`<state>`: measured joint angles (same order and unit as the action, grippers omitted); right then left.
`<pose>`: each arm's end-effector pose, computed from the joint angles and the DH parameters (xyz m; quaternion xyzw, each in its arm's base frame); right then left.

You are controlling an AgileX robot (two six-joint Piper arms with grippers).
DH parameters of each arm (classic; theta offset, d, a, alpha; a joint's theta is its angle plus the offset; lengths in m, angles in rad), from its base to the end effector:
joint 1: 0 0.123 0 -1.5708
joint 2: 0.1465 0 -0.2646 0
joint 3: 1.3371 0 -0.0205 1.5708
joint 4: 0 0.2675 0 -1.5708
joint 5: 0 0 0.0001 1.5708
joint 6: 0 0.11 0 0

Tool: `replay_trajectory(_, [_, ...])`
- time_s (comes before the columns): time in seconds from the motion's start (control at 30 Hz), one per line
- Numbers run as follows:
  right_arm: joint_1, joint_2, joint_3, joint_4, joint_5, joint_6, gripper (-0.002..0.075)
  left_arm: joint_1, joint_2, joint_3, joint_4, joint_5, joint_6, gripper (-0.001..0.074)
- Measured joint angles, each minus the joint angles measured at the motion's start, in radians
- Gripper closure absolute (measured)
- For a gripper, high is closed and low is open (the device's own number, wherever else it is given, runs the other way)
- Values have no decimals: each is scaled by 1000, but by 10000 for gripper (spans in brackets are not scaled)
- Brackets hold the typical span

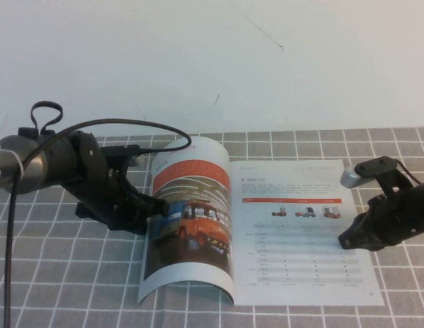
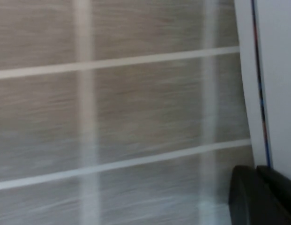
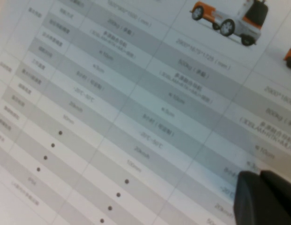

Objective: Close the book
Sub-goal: 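Close the open booklet and leave it lying on the table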

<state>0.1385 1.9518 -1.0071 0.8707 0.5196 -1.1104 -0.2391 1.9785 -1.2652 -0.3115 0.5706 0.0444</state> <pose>0.3503 0.0911 0.0675 -0.2485 0.9333 0.1746 0.1914 0.3938 -0.1148 0.1077 0.0256 0.9768 -0.1240 0.1725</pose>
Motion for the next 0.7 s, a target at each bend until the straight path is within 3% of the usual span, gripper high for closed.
replay_trajectory(0.27, [0,0,0,0,0,0,727,0,4,0,-535,31,392,738])
replay_trajectory(0.53, [0,0,0,0,0,0,727,-2,-53,0,-1229,227,922,738])
replay_trajectory(0.7, [0,0,0,-6,0,0,727,-4,-60,0,-1353,323,1089,711])
